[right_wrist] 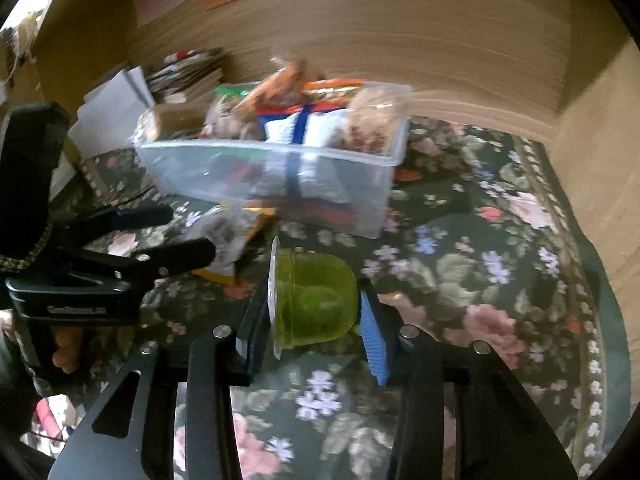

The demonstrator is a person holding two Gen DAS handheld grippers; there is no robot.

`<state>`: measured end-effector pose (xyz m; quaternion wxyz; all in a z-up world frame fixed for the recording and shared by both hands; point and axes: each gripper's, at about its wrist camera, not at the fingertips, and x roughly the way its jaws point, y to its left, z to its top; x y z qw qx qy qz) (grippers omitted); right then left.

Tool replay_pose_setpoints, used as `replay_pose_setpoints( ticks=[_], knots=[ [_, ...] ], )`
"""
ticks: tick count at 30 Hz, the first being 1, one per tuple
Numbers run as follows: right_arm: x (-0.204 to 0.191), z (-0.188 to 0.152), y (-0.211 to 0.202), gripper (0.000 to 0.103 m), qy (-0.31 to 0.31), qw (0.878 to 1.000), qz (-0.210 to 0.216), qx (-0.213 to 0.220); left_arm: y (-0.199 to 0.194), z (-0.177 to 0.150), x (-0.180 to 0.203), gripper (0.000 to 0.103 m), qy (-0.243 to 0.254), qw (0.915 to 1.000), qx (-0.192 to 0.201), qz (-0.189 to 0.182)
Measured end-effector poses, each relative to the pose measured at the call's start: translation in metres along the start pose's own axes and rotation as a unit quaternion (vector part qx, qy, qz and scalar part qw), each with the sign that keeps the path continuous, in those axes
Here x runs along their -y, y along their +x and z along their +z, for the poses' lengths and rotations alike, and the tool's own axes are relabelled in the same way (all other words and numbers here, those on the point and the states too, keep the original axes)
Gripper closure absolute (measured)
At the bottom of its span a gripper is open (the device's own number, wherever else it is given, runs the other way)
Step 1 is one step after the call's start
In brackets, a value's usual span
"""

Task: Organize snacks
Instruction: 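Grasp the white-and-yellow chip bag with the left tool while the right tool grasps the green cup, then lower both snacks into the clear bin and open both tools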

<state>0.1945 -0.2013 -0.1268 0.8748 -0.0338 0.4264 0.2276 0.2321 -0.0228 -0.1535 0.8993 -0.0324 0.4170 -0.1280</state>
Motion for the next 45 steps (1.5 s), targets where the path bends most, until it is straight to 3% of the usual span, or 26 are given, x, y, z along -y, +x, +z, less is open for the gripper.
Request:
replay_pose_setpoints(
  ticks=[4,9,21,33,45],
  knots=[
    [0.01,0.001,-0.006,0.065,0.011,1.0,-0.007,0.009,0.02,0.006,0.012,0.026,0.01,0.9995,-0.029,-0.009],
    [0.015,0.003,-0.01,0.065,0.015,1.0,-0.006,0.019,0.027,0.004,0.022,0.048,0.034,0.9989,-0.029,0.016],
    [0.014,0.015,-0.022,0.065,0.013,0.999,-0.001,0.043,-0.01,0.002,0.029,0.05,0.035,0.9992,0.018,0.003],
    [0.007,0.045,-0.037,0.065,-0.001,0.996,-0.007,0.085,-0.071,0.035,0.014,0.05,0.023,0.9948,0.1,0.005],
    [0.001,0.079,-0.014,0.065,-0.019,0.996,-0.015,0.088,-0.072,0.066,-0.016,0.05,-0.006,0.991,0.129,0.036]
  ],
)
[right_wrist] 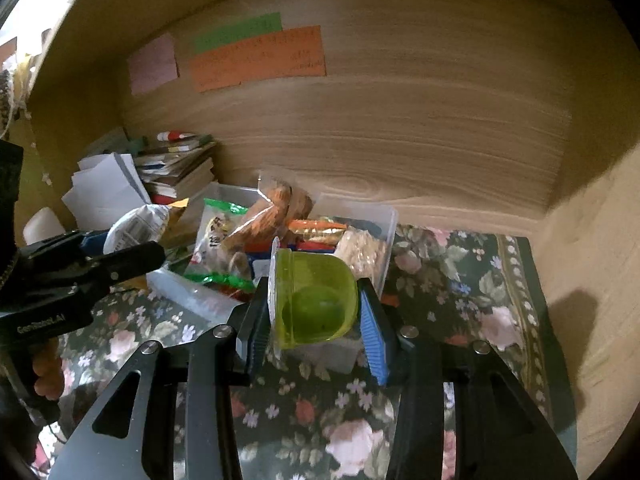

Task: Organize snacks
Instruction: 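Lower both snacks into the clear bin and open both tools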

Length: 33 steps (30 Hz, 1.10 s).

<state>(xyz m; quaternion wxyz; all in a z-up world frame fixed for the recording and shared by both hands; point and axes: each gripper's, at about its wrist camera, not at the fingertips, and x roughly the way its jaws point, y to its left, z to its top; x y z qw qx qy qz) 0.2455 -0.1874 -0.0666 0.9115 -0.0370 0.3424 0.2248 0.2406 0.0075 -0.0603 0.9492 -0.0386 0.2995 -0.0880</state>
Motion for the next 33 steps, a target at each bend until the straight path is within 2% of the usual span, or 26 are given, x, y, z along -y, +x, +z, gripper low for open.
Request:
replay_pose_setpoints(
  ticks=[7,17,20,24,25,29,33],
  knots=[
    [0.003,0.006,0.031,0.065,-0.009,1.0,-0.001,-0.024,0.023,0.004,-0.009,0.049,-0.002,0.9999,-0.008,0.012],
    [0.004,0.004,0.045,0.065,-0.014,0.999,-0.007,-0.035,0.048,0.004,-0.005,0.048,0.01,0.9995,-0.017,0.023],
    [0.004,0.004,0.046,0.063,-0.015,0.999,-0.013,-0.041,0.051,0.002,-0.006,0.041,0.005,0.9994,-0.029,0.016],
    [0.005,0.003,0.04,0.059,-0.021,0.999,-0.026,-0.041,0.045,0.004,-0.005,0.035,-0.001,0.9996,-0.026,0.011],
    [0.006,0.003,0.038,0.054,-0.019,0.999,-0.026,-0.04,0.04,0.004,-0.004,0.035,-0.001,0.9997,-0.022,0.008],
    [0.008,0.005,0.022,0.053,-0.015,0.999,-0.024,-0.024,0.025,0.006,-0.002,0.035,-0.002,1.0,-0.009,0.003],
    [0.005,0.009,-0.003,0.053,-0.012,1.0,-0.024,0.002,-0.004,0.01,0.001,0.035,-0.003,0.9997,0.022,0.004]
  ],
)
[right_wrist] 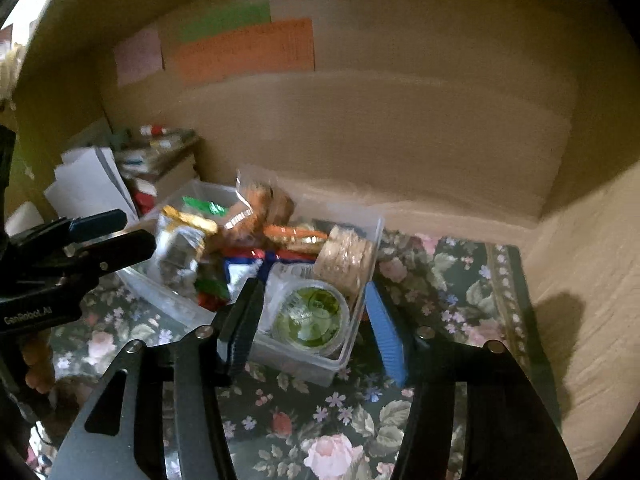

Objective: Organize snacks

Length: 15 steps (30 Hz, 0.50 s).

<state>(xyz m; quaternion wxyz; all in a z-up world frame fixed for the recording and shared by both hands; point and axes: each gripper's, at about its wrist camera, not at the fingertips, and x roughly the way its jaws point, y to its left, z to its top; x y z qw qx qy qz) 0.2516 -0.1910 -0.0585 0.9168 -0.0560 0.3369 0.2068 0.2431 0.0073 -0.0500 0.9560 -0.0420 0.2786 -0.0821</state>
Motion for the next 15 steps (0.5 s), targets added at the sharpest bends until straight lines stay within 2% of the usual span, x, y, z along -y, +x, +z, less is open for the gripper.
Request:
replay_pose_setpoints(
  ticks=[8,15],
  knots=[
    [-0.014,0.01,-0.072,0.053,0.007,0.997,0.005,0.082,-0.078,0.007,0.012,0.035,0.009,0.9966,0.081,0.016],
    [-0.034,0.008,-0.135,0.053,0.012,0.988,0.015,0.151,-0.146,0.002,0.022,0.035,0.021,0.9889,0.143,0.033]
  ],
)
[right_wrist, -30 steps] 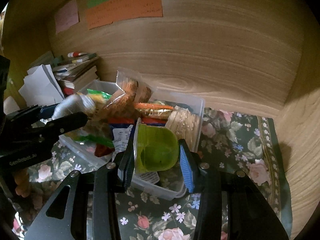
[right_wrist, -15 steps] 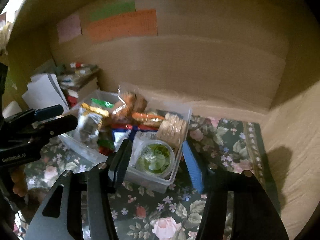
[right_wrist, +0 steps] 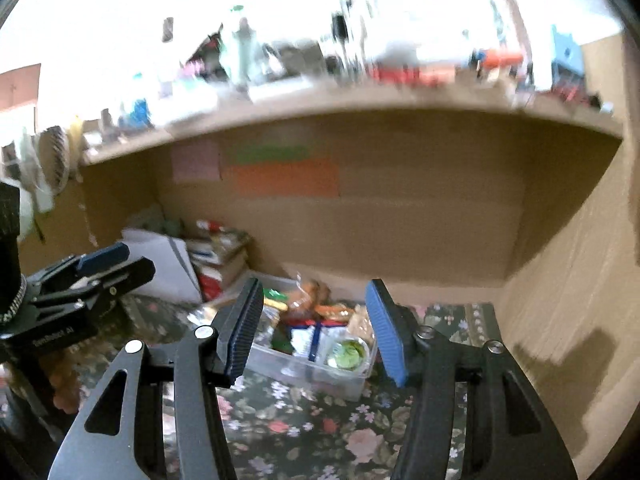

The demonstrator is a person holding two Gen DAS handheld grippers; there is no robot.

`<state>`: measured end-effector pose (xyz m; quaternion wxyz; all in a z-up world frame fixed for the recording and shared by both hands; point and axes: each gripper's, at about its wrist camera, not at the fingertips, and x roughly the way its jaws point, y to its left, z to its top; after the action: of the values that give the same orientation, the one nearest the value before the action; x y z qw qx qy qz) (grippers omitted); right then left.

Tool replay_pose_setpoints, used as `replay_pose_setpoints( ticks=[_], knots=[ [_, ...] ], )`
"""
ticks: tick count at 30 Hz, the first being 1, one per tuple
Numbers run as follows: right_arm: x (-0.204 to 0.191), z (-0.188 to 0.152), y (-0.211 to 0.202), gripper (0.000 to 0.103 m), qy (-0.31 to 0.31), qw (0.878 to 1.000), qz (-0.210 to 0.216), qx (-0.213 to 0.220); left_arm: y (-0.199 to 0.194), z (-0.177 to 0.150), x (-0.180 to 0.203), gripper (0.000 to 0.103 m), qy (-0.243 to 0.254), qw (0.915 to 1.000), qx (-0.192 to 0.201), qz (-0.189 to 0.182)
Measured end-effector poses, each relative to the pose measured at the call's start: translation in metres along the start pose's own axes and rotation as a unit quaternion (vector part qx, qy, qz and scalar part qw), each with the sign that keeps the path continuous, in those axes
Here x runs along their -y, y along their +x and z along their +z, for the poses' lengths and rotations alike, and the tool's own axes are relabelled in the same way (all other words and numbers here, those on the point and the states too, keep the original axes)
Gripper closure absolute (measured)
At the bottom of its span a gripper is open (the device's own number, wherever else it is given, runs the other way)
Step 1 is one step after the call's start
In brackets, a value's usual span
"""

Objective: Organize snacks

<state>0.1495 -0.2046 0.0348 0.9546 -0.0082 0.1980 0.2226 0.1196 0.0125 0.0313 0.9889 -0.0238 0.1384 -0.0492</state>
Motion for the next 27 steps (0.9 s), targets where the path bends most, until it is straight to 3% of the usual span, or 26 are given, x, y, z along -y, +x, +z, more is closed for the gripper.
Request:
replay_pose_setpoints(
  ticks=[5,12,18,27],
  knots=[
    [-0.014,0.001,-0.031,0.048,0.001,1.0,0.004,0.03,-0.036,-0.001,0.004,0.032,0.007,0.9995,0.028,0.01],
    [-0.028,-0.009,-0.053,0.017,0.006,0.998,-0.008,0.056,-0.07,-0.007,0.009,0.014,0.006,0.9983,0.052,0.025],
    [-0.037,-0.014,-0.07,0.002,0.002,0.997,-0.025,0.071,-0.086,-0.013,0.011,0.002,0.003,0.9972,0.067,0.032],
    [-0.046,-0.02,-0.075,0.0,-0.008,0.996,-0.044,0.071,-0.096,-0.018,0.011,0.0,0.0,0.9964,0.077,0.036]
  ],
)
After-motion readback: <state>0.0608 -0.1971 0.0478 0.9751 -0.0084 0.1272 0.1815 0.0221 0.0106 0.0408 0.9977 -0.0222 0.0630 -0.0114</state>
